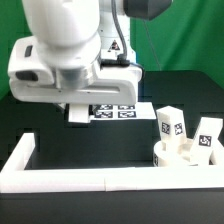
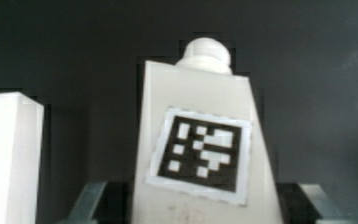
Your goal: Assemble stool
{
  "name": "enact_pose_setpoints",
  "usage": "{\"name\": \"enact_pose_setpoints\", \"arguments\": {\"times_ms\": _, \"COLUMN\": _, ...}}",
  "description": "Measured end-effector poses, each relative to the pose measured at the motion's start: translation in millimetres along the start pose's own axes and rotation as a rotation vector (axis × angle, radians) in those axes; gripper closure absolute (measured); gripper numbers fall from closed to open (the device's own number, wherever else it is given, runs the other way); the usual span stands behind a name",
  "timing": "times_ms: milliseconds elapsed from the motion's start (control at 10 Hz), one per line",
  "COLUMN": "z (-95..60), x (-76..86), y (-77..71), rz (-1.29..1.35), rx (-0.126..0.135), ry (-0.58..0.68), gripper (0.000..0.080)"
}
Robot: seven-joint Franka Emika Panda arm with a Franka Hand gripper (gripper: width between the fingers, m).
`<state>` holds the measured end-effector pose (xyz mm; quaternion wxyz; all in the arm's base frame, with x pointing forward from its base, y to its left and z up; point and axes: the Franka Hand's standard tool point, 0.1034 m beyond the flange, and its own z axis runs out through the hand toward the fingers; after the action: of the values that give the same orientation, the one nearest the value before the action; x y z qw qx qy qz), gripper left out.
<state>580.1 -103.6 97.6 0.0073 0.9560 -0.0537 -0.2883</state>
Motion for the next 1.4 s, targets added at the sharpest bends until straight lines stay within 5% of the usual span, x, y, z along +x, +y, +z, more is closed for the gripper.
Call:
{"name": "enact_pose_setpoints", "arguments": {"times_ms": 100, "z": -0.1, "x": -3.0, "y": -0.6, "rz": 0.002, "rx": 0.005, "ry": 0.064, "gripper": 0.0475}}
{"name": "enact_pose_setpoints", "arguments": {"times_ms": 200, "z": -21.4, "x": 1.5, "y": -15.8, "rz": 0.011, "rx": 0.007, "ry": 0.147, "gripper": 0.0475}}
{"name": "enact_pose_setpoints", "arguments": {"times_ms": 300, "z": -56.7, "x": 8.5, "y": -43.6, "rz": -0.006, "rx": 0.002, "ry": 0.301, "gripper": 0.0475}}
{"name": "enact_pose_setpoints", "arguments": {"times_ms": 400, "z": -75.7, "x": 7.6, "y": -70.1, "rz": -0.002, "rx": -0.002, "ry": 0.434, "gripper": 0.0475}}
{"name": "enact_pose_setpoints", "arguments": {"times_ms": 500, "z": -73.1, "x": 3.5, "y": -86.6, "rz": 0.014, "rx": -0.002, "ry": 0.496, "gripper": 0.0475}}
{"name": "enact_pose_setpoints", "arguments": {"times_ms": 600, "z": -57.6, "x": 7.9, "y": -83.9, "rz": 0.022, "rx": -0.008, "ry": 0.535, "gripper": 0.0475}}
{"name": "enact_pose_setpoints", "arguments": {"times_ms": 900, "z": -60.9, "x": 17.4, "y": -83.9, "rz": 0.019, "rx": -0.014, "ry": 0.774, "gripper": 0.0475}}
{"name": "enact_pose_setpoints", "arguments": {"times_ms": 1100, "z": -57.4, "x": 22.3, "y": -111.6, "rz": -0.074, "rx": -0.111, "ry": 0.939, "gripper": 0.0475}}
{"name": "enact_pose_setpoints", "arguments": {"times_ms": 1300, "z": -50.0, "x": 20.3, "y": -142.0, "rz": -0.123, "rx": -0.135, "ry": 1.058, "gripper": 0.0475}}
{"name": "enact_pose_setpoints", "arguments": {"times_ms": 1400, "z": -51.3, "x": 19.6, "y": -140.5, "rz": -0.133, "rx": -0.133, "ry": 1.149, "gripper": 0.0475}}
